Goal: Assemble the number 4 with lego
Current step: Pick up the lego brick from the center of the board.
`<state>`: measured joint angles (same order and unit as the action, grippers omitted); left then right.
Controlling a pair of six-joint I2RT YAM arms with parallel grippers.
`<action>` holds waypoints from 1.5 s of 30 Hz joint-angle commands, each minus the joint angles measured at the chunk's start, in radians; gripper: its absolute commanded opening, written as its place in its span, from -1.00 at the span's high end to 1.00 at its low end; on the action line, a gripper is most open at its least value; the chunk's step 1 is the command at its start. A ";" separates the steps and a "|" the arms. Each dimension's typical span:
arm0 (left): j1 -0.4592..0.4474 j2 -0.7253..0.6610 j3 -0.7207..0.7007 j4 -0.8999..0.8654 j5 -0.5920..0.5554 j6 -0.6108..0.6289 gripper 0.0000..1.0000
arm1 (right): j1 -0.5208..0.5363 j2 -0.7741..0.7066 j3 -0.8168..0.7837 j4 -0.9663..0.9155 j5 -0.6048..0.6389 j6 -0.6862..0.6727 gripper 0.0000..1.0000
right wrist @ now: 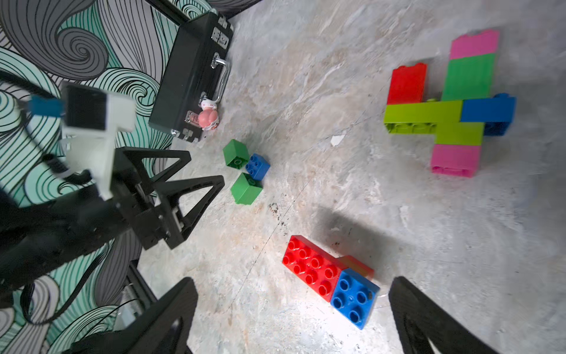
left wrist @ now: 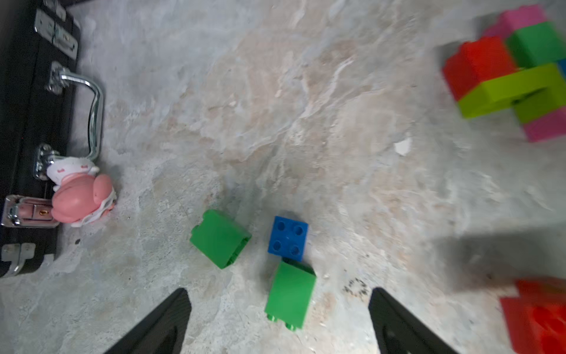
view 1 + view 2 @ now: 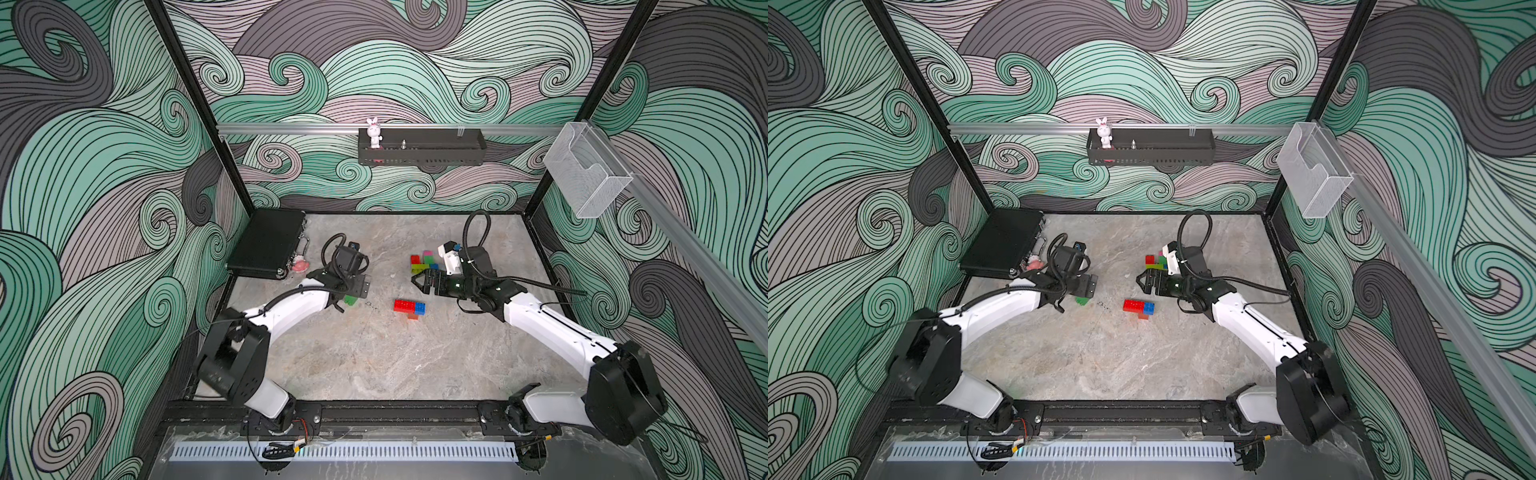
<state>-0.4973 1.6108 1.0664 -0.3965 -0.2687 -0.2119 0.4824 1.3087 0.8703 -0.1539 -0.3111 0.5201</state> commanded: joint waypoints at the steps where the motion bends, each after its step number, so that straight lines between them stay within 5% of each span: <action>1: 0.022 0.124 0.131 -0.276 0.020 -0.058 -0.85 | -0.005 -0.040 -0.032 -0.045 0.100 -0.058 -0.98; 10: 0.040 0.251 0.189 -0.269 0.229 -0.010 -0.68 | -0.005 -0.066 -0.050 -0.058 0.123 -0.078 -0.98; 28: 0.031 0.351 0.262 -0.317 0.133 0.028 0.21 | -0.005 -0.032 -0.042 -0.011 0.035 -0.115 -0.98; 32: 0.031 0.355 0.288 -0.323 0.134 0.016 0.65 | 0.006 -0.048 -0.067 0.036 -0.023 -0.150 -0.98; 36: 0.032 0.211 0.269 -0.298 0.175 -0.072 0.90 | 0.055 -0.064 -0.091 0.089 -0.033 -0.161 -0.98; 40: 0.034 -0.017 0.253 -0.236 0.274 -0.297 0.95 | 0.156 -0.063 -0.121 0.243 0.039 -0.122 -0.98; 45: 0.036 -0.291 0.121 0.073 0.359 -0.603 1.00 | 0.251 0.016 -0.107 0.488 0.186 -0.052 -0.94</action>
<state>-0.4648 1.4132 1.2510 -0.5117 0.0143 -0.5690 0.7151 1.2804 0.7536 0.1345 -0.2214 0.4198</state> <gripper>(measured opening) 0.328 0.976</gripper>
